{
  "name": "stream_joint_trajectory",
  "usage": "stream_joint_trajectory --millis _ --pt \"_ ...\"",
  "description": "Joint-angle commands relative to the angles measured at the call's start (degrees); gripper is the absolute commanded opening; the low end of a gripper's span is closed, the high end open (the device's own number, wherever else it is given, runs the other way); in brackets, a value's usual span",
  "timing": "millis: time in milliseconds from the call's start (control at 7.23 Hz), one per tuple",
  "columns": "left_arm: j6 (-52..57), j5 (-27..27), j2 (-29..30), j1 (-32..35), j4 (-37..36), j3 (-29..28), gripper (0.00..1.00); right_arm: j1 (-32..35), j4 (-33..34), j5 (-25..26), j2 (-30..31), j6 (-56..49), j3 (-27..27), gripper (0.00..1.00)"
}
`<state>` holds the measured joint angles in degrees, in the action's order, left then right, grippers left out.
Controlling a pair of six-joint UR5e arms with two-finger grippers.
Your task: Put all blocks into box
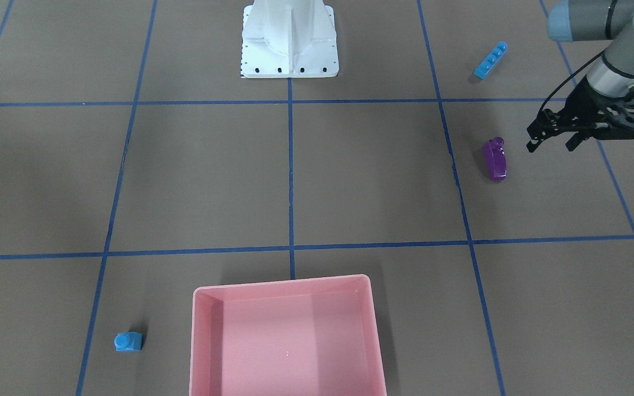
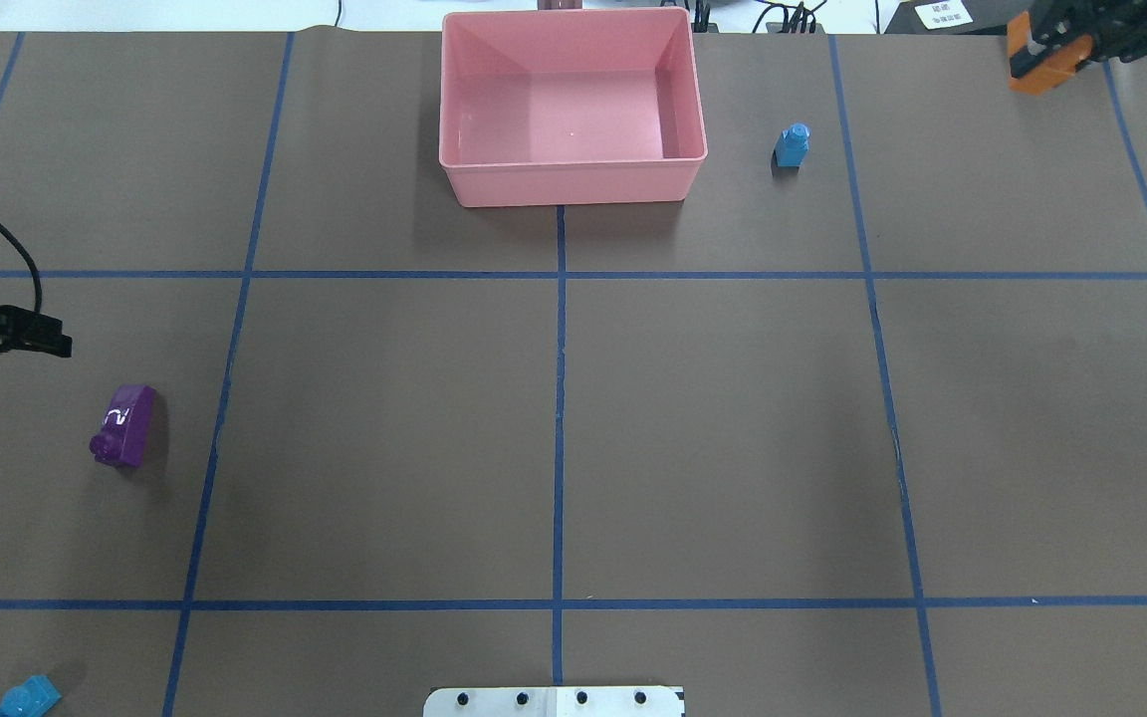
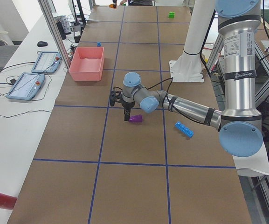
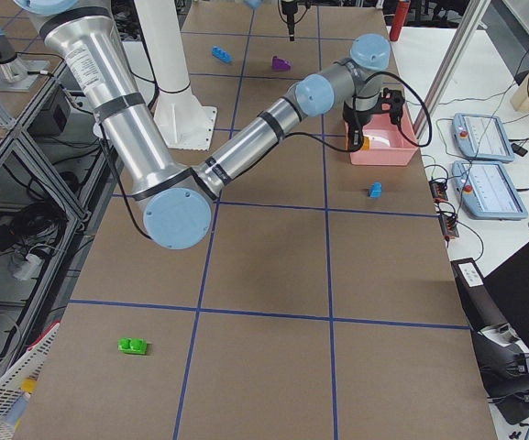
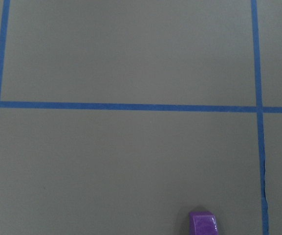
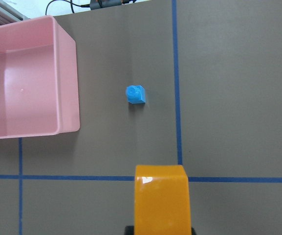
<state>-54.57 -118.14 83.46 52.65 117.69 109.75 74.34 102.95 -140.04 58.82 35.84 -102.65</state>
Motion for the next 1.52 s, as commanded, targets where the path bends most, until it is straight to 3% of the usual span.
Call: stream_joint_trajectory --millis 0,415,553,691,829,968,1106,1382 --pt "-5.96 5.11 0.82 -7.02 6.47 -4.43 1.0 -3.39 2.6 3.44 -11.58 0.37 7.77 0.0" --pt "-6.95 7.48 1.09 -12.64 7.12 -5.33 0.96 -8.58 0.86 5.73 -23.82 1.87 22.55 0.0" --pt "-7.04 7.4 1.09 -12.75 7.03 -5.59 0.78 -10.51 -4.72 7.39 -25.76 2.22 27.54 0.0" --pt "-6.78 7.31 1.09 -12.92 6.94 -6.2 0.68 -11.83 -9.04 9.5 -26.47 2.48 30.81 0.0" --pt "-6.34 7.23 0.75 -12.92 6.94 -6.3 0.42 -13.5 -13.17 11.52 -27.09 2.92 33.63 0.0" --pt "-6.34 6.96 0.66 -12.84 6.94 -6.12 0.0 -14.91 -17.83 15.19 -28.66 3.36 37.4 0.0" --pt "-6.34 6.61 0.48 -12.75 6.86 -5.78 0.0 -16.14 -21.44 16.36 -30.33 3.62 41.27 0.0" --pt "-6.34 -0.55 0.13 -11.88 6.77 -3.41 0.0 -17.81 -32.05 20.56 -32.54 3.71 49.26 0.0"
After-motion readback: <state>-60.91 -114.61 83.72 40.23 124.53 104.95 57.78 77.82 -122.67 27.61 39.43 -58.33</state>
